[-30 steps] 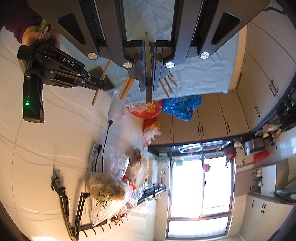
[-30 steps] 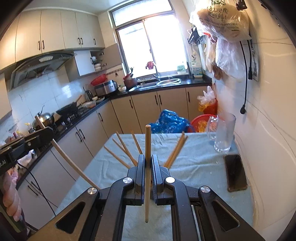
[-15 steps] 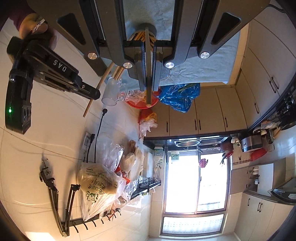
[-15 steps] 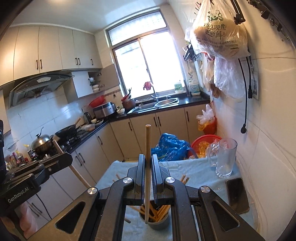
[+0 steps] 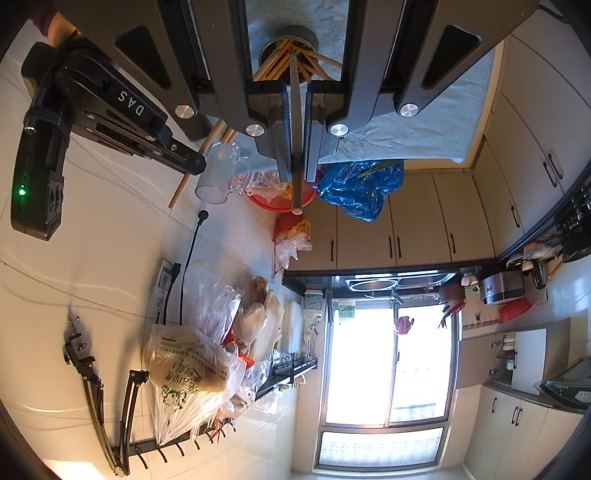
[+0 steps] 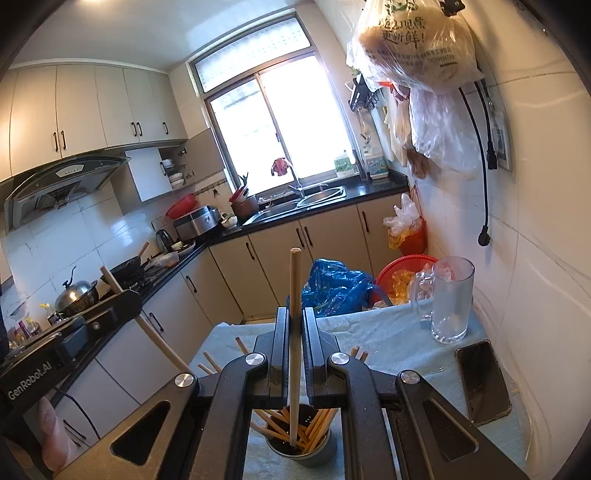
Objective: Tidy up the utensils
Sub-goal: 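Lower the chopstick into the black cup with the right gripper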
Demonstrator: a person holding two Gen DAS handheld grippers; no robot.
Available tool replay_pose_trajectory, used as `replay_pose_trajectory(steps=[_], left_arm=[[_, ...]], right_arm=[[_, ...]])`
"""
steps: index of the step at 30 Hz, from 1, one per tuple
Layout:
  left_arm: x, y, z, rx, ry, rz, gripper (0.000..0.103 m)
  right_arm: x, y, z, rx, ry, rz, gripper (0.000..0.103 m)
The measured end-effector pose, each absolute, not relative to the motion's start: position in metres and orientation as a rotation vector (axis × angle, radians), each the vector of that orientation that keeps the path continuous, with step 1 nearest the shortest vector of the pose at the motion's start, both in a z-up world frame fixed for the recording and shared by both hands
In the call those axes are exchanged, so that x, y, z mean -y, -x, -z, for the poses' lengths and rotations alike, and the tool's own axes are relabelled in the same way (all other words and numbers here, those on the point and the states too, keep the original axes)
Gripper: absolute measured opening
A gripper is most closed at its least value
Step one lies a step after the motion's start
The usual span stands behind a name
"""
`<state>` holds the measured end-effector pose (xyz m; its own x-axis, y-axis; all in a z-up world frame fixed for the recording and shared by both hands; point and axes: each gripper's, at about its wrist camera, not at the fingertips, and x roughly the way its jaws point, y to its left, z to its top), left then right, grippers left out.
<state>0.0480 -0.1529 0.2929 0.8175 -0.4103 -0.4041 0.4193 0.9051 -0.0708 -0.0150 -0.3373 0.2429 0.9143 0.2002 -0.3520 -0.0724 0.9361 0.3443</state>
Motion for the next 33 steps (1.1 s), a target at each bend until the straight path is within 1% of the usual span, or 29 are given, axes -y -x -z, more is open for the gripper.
replay_pose_trajectory(steps=[17,33], left_arm=[[0.168,-0.069,-0.244,-0.510,-0.062,0.413,0.005],[0.152,-0.073,-0.202,-0.618,-0.015,0.399,0.005]], right_arm=[[0.341,0.002,-0.203,-0.458,-0.351,-0.162,0.007],[0.334,0.000,-0.168,-0.538,-0.331,-0.182,0.007]])
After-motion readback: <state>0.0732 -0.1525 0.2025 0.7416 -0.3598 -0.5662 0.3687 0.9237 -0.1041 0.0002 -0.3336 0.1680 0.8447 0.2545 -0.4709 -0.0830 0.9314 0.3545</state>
